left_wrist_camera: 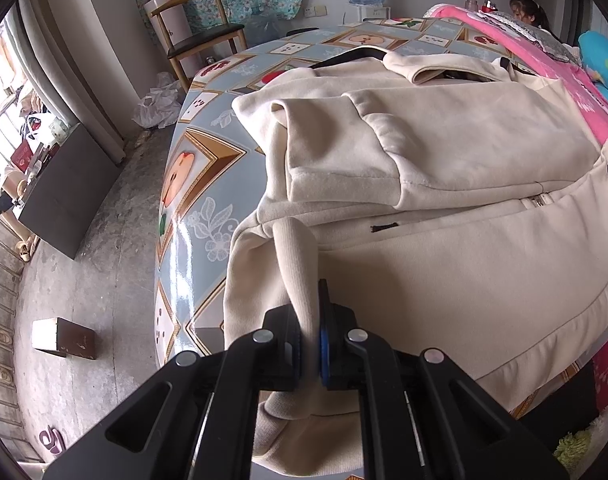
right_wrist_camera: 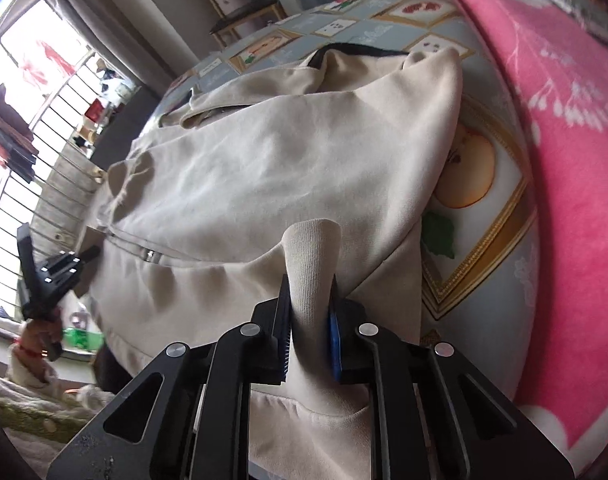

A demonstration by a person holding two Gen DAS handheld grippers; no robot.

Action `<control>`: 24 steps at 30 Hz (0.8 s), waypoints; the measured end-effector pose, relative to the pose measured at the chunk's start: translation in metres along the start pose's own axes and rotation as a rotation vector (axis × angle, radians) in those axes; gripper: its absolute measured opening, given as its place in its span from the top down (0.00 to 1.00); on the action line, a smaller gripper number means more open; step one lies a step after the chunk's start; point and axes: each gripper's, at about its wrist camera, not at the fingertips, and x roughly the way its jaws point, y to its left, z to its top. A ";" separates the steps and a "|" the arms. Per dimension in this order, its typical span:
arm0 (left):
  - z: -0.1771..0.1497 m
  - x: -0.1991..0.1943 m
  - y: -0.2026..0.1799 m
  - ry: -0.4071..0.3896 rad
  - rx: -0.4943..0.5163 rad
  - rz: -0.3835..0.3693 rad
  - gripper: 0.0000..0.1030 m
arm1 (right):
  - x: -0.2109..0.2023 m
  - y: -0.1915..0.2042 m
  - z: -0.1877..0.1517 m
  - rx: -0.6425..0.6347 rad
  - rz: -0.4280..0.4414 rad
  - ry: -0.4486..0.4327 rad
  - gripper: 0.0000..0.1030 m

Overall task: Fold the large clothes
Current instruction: 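Hold both beige sleeve ends raised with the left and right tools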

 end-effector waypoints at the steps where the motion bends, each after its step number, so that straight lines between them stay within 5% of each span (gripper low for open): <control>1: 0.000 -0.002 -0.001 -0.006 0.000 0.004 0.93 | -0.003 0.010 -0.004 -0.020 -0.078 -0.020 0.87; 5: 0.002 -0.012 -0.004 -0.046 0.006 0.024 0.93 | -0.011 0.039 -0.014 -0.087 -0.299 -0.103 0.87; 8: 0.002 -0.016 -0.008 -0.068 0.027 0.042 0.94 | -0.011 0.050 -0.018 -0.104 -0.368 -0.134 0.87; 24: 0.000 -0.005 -0.011 -0.037 0.027 0.060 0.94 | -0.004 0.047 -0.017 -0.042 -0.385 -0.107 0.89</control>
